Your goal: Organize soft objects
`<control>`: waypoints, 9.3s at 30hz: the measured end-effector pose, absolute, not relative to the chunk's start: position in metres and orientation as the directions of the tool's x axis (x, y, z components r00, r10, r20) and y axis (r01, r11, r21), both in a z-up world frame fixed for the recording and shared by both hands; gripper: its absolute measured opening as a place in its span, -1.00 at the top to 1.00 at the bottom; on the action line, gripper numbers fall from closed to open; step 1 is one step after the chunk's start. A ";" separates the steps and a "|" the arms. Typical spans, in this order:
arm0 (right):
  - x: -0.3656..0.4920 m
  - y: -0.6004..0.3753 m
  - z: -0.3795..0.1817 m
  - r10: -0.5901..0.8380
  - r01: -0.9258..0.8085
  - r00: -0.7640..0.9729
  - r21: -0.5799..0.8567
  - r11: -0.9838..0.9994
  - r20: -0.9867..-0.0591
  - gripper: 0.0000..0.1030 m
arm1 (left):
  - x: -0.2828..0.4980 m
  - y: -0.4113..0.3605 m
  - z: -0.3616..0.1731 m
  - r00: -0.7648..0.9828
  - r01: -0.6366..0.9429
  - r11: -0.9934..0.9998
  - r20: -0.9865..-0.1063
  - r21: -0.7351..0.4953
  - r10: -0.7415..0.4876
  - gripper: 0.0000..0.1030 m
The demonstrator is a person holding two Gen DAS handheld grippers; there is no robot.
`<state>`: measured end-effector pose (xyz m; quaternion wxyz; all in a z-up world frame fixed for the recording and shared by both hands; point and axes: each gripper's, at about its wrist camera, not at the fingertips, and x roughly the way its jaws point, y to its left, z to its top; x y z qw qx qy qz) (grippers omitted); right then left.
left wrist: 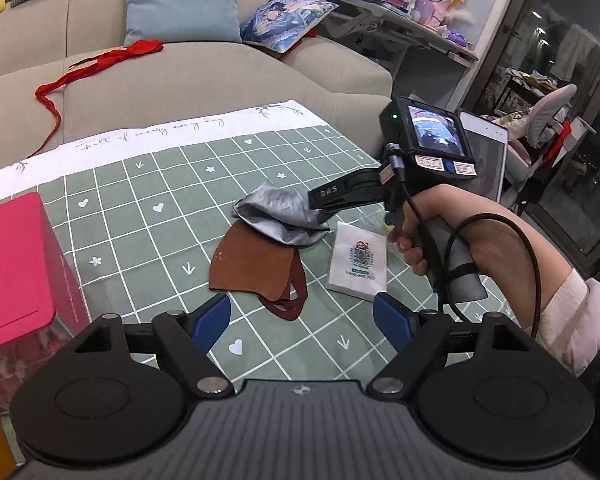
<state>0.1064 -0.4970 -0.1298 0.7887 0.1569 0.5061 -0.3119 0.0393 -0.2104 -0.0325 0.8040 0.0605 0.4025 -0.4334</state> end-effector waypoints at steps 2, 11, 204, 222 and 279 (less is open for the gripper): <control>0.108 -0.505 -0.136 -0.330 0.667 0.267 -0.074 0.741 -0.905 -0.68 | 0.038 -0.212 -0.034 0.315 0.747 0.624 -0.705 -0.229 -0.636 -0.84; 0.103 -0.521 -0.138 -0.317 0.673 0.280 -0.050 0.738 -0.906 0.06 | 0.039 -0.217 -0.039 0.283 0.741 0.622 -0.723 -0.252 -0.630 -0.84; 0.067 -0.442 -0.035 -0.172 0.501 0.484 0.111 0.859 -0.858 1.00 | 0.064 -0.123 0.037 0.320 0.580 0.747 -0.753 -0.324 -0.575 0.87; 0.105 -0.467 -0.119 -0.261 0.534 0.307 -0.062 0.843 -0.915 -0.71 | 0.063 -0.136 0.020 0.249 0.642 0.704 -0.786 -0.304 -0.566 0.84; 0.033 -0.401 -0.009 -0.094 0.327 0.593 0.133 0.936 -0.800 0.86 | 0.067 -0.186 -0.117 0.208 0.621 0.778 -0.937 -0.096 -0.281 0.84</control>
